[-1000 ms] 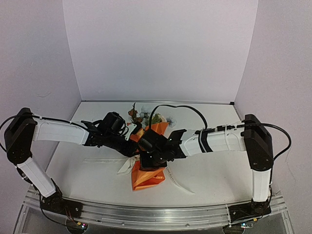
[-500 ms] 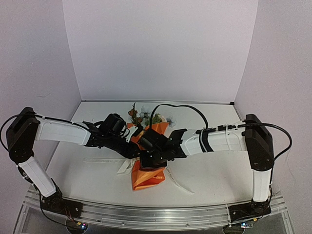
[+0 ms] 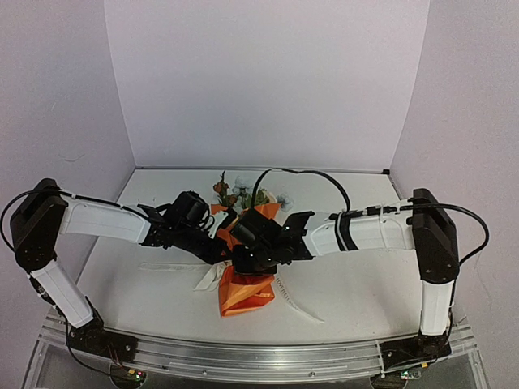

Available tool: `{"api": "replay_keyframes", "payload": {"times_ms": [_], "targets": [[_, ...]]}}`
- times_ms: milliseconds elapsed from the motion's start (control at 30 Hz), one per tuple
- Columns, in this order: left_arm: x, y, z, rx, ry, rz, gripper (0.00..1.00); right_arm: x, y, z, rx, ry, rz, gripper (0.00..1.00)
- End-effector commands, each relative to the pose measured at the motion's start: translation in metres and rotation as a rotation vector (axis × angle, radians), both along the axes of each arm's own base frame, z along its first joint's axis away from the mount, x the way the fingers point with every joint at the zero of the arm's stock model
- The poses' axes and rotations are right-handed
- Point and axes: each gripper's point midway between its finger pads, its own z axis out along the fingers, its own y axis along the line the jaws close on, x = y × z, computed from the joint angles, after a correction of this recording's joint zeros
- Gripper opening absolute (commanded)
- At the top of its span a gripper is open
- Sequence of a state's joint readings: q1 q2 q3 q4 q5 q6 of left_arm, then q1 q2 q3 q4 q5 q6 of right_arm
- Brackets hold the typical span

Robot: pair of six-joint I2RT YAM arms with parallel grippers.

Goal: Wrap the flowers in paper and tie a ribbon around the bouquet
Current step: Cross the half-tied ribbon over the folded bouquet.

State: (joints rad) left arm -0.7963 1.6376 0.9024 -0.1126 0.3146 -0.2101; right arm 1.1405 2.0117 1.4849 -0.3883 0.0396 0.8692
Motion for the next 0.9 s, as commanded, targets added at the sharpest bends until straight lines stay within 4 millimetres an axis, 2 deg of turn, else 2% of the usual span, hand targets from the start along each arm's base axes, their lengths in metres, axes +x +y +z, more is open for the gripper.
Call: {"api": "replay_keyframes", "payload": {"times_ms": [0, 300, 433, 867], "targets": [[0.011, 0.001, 0.020, -0.039, -0.069, 0.035, 0.00, 0.010, 0.008, 0.031, 0.078, -0.035, -0.032, 0.00], [0.012, 0.005, 0.044, -0.093, -0.122, 0.067, 0.00, 0.013, 0.013, 0.035, 0.108, -0.024, -0.051, 0.00], [0.010, 0.005, 0.049, -0.113, -0.126, 0.065, 0.00, 0.017, 0.017, 0.035, 0.120, -0.020, -0.070, 0.00], [0.003, -0.001, 0.059, -0.192, -0.078, 0.069, 0.00, 0.040, 0.011, 0.035, 0.159, -0.103, -0.208, 0.00]]}}
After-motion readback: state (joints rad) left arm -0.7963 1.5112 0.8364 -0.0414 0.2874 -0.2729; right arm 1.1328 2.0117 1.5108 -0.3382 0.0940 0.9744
